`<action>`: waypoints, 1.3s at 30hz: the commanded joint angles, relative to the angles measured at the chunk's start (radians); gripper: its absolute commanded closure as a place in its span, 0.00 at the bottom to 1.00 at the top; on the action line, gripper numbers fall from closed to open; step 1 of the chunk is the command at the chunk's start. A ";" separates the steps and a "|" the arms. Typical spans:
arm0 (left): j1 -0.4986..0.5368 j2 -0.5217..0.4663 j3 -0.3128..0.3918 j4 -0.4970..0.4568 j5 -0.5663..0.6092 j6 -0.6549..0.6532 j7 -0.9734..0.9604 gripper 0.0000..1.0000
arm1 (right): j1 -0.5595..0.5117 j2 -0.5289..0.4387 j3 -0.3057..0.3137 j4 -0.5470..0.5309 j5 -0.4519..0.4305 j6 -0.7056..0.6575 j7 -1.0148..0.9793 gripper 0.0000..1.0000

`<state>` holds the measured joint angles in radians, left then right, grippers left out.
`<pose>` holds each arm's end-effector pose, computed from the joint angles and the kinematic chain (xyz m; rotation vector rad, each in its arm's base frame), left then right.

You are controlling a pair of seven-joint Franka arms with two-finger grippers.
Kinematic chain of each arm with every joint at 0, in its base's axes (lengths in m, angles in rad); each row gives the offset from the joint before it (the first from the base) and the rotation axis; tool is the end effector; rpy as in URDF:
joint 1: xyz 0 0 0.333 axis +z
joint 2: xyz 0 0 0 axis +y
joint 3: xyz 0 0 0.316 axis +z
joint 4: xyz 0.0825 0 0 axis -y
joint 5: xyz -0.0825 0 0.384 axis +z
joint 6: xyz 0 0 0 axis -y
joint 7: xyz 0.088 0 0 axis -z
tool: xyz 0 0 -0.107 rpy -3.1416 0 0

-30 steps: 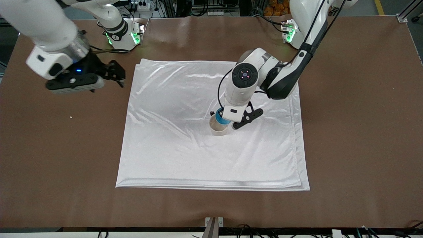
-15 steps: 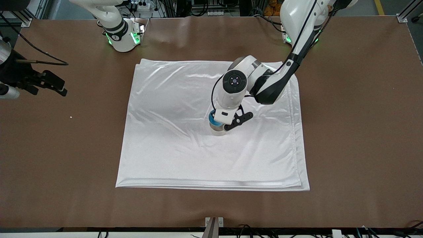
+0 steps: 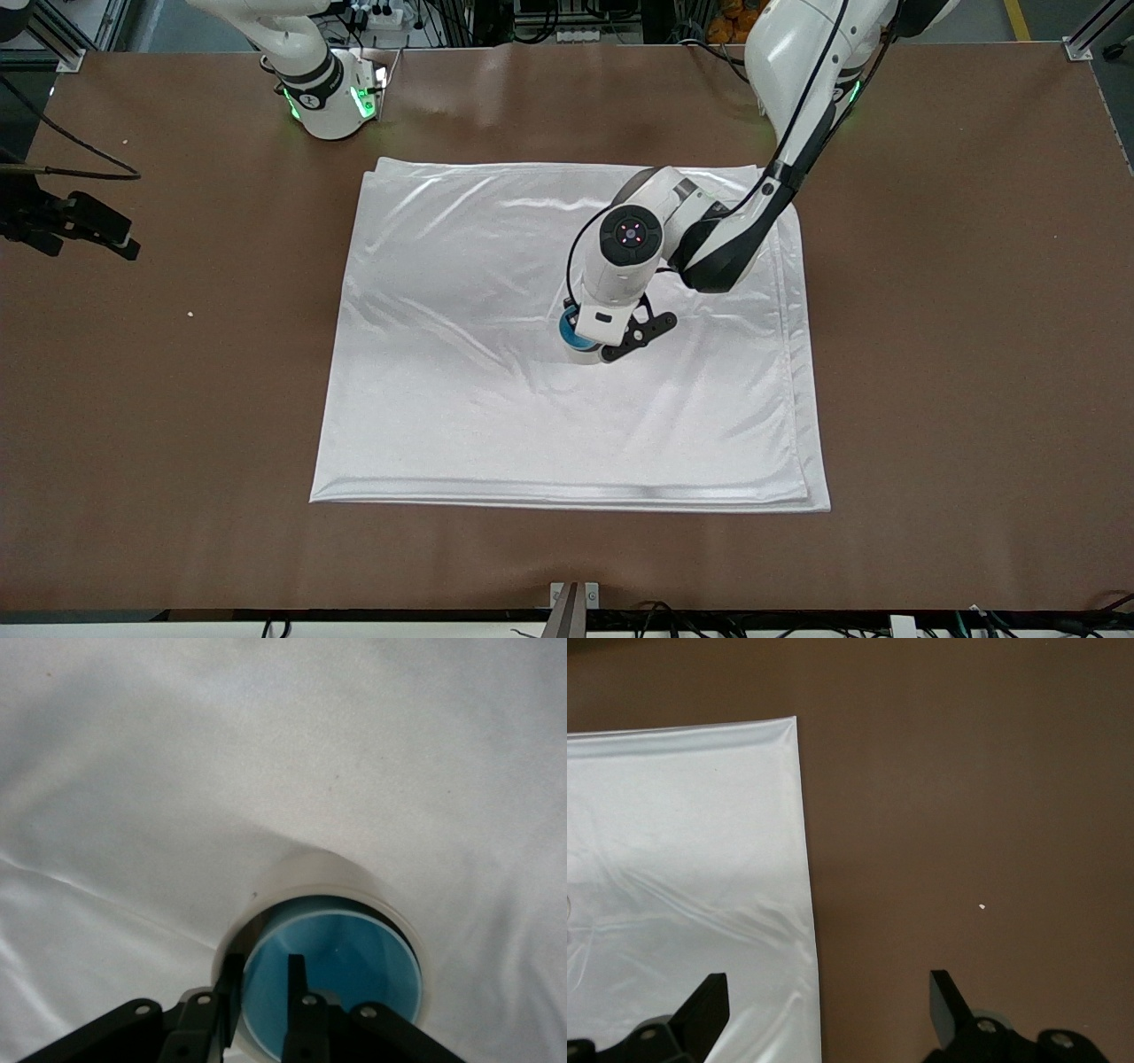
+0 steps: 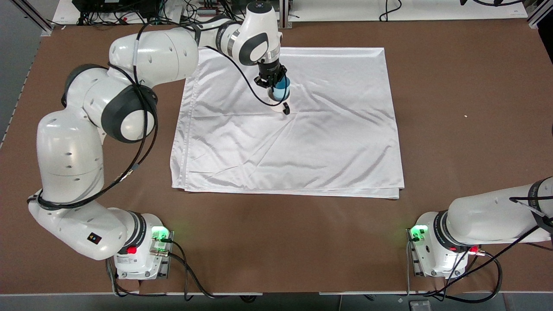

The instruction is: Place blue cup into white mug on cloth

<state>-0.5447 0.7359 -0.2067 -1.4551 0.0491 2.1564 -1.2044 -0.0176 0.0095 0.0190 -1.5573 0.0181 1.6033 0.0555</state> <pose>0.5446 -0.4694 0.2540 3.0121 0.7311 -0.1430 0.5610 0.0026 0.6285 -3.1206 0.0848 -0.0561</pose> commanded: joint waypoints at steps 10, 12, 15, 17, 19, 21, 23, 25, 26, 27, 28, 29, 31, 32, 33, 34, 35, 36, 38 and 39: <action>0.008 -0.018 0.000 0.022 0.048 -0.009 0.029 0.00 | 0.022 -0.011 -0.004 -0.013 0.008 0.003 -0.013 0.00; 0.018 -0.030 0.000 0.024 0.048 -0.012 0.029 0.00 | 0.024 -0.008 -0.002 -0.013 0.006 0.003 -0.011 0.00; 0.031 -0.056 0.000 0.024 0.048 -0.015 0.029 0.00 | 0.024 -0.008 -0.004 -0.012 0.006 0.001 -0.009 0.00; 0.032 -0.069 0.000 0.024 0.046 -0.016 0.029 0.00 | 0.025 -0.008 -0.002 -0.012 0.006 0.001 -0.009 0.00; 0.040 -0.081 0.000 0.024 0.046 -0.018 0.029 0.00 | 0.027 -0.008 -0.004 -0.012 0.006 0.001 -0.008 0.00; 0.049 -0.092 0.000 0.024 0.046 -0.020 0.029 0.00 | 0.027 -0.008 -0.004 -0.012 0.006 0.001 -0.006 0.00; 0.063 -0.102 0.000 0.024 0.047 -0.020 0.029 0.00 | 0.027 -0.008 -0.002 -0.012 0.006 0.001 -0.003 0.00; 0.081 -0.116 0.000 0.024 0.048 -0.020 0.031 0.00 | 0.027 -0.008 -0.002 -0.012 0.008 0.003 0.000 0.00; 0.095 -0.125 0.000 0.024 0.049 -0.020 0.032 0.00 | 0.027 -0.008 -0.002 -0.012 0.008 0.003 0.000 0.00; 0.112 -0.131 0.000 0.024 0.052 -0.020 0.032 0.00 | 0.027 -0.008 -0.002 -0.012 0.008 0.003 0.001 0.00; 0.127 -0.138 -0.002 0.022 0.057 -0.020 0.037 0.00 | 0.027 -0.008 -0.002 -0.012 0.008 0.003 0.001 0.00; 0.144 -0.144 -0.002 0.022 0.058 -0.021 0.052 0.00 | 0.027 -0.008 -0.002 -0.012 0.008 0.003 0.003 0.00; 0.178 -0.164 -0.002 0.021 0.058 -0.039 0.100 0.00 | 0.027 -0.008 -0.002 -0.012 0.008 0.003 0.003 0.00; 0.198 -0.167 0.000 0.022 0.060 -0.059 0.133 0.00 | 0.027 -0.008 -0.002 -0.012 0.008 0.003 0.003 0.00; 0.218 -0.170 0.000 0.024 0.061 -0.078 0.175 0.00 | 0.027 -0.008 -0.002 -0.012 0.008 0.003 0.003 0.00; 0.242 -0.179 0.000 0.022 0.061 -0.095 0.225 0.00 | 0.027 -0.008 -0.002 -0.010 0.008 0.003 0.004 0.00; 0.267 -0.185 0.000 0.022 0.061 -0.105 0.277 0.00 | 0.027 -0.008 -0.002 -0.010 0.009 0.003 0.004 0.00; 0.293 -0.187 0.000 0.022 0.061 -0.115 0.330 0.00 | 0.027 -0.008 -0.001 -0.009 0.008 0.001 0.004 0.00; 0.354 -0.196 -0.002 0.022 0.061 -0.131 0.437 0.00 | 0.027 -0.008 0.001 -0.009 0.009 0.001 0.004 0.00; 0.382 -0.204 -0.002 0.022 0.061 -0.138 0.488 0.00 | 0.027 -0.008 0.001 -0.010 0.009 0.001 0.004 0.00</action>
<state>-0.2836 0.5735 -0.1962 -1.4155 0.0897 2.0637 -0.9219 0.0046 0.0095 0.0197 -1.5624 0.0182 1.6035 0.0545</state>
